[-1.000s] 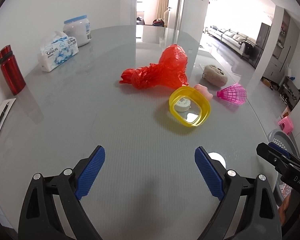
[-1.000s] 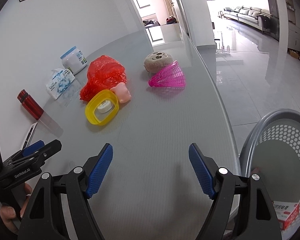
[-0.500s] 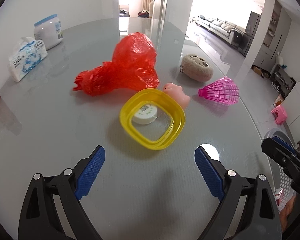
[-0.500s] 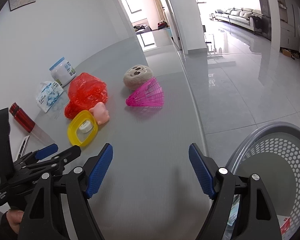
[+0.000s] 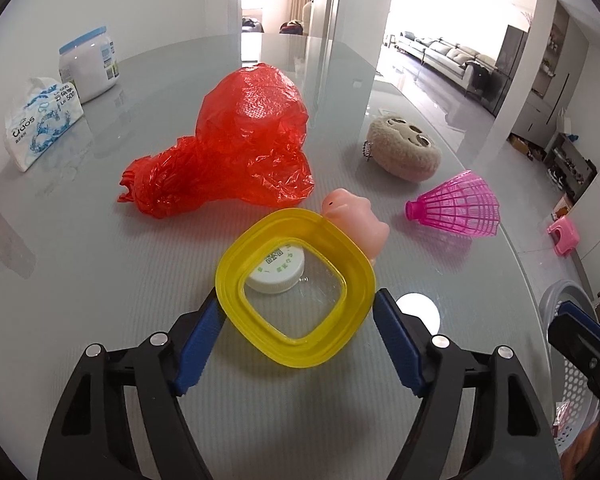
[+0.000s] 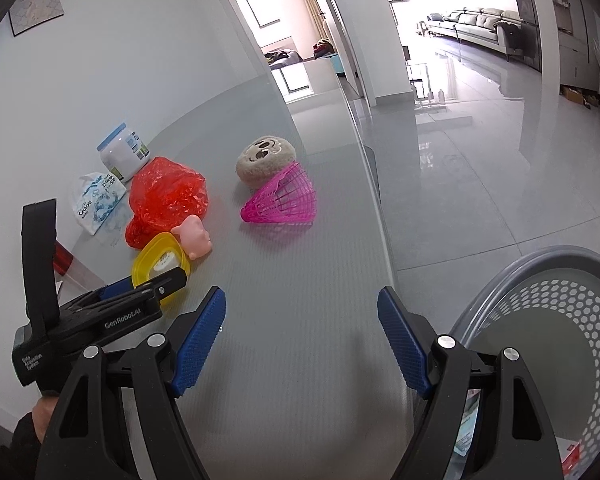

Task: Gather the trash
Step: 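Grasp the yellow plastic lid with the left tool while the right tool grasps the pink shuttlecock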

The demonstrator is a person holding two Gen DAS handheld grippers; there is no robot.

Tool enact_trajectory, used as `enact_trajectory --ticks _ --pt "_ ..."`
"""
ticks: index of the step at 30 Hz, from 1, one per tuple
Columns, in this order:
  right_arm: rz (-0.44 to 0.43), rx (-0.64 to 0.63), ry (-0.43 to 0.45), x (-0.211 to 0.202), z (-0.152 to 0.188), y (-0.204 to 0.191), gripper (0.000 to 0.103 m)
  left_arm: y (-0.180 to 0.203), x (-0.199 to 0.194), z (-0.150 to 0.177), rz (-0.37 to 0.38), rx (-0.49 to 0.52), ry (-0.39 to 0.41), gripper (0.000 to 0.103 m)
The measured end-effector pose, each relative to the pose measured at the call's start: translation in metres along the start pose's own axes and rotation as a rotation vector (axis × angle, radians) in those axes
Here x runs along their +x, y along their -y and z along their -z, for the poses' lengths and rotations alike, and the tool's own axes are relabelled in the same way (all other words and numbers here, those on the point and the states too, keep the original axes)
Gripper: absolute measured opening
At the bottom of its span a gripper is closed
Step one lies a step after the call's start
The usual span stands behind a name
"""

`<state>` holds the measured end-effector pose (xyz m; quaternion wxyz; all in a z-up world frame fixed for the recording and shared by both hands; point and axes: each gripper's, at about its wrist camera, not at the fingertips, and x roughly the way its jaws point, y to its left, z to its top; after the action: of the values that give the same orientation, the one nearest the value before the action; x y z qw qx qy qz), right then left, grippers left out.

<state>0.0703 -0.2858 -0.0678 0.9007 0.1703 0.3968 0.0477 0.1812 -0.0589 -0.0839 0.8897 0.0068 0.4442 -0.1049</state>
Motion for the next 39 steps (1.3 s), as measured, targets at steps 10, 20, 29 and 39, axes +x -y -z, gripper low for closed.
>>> enact_trajectory --ticks 10,20,29,39 --pt "0.017 -0.027 -0.022 0.024 -0.015 -0.012 0.075 -0.008 -0.03 0.001 -0.001 0.019 0.107 0.072" --pt "0.044 -0.057 -0.064 0.068 -0.042 -0.031 0.075 -0.027 -0.048 0.001 -0.011 -0.017 0.18 0.072" --pt "0.11 -0.077 -0.09 0.102 -0.057 -0.043 0.078 -0.034 -0.056 0.001 -0.004 -0.044 0.203 0.072" --pt "0.187 -0.139 -0.089 0.117 -0.064 -0.066 0.079 -0.034 -0.059 0.003 0.003 -0.041 0.209 0.072"
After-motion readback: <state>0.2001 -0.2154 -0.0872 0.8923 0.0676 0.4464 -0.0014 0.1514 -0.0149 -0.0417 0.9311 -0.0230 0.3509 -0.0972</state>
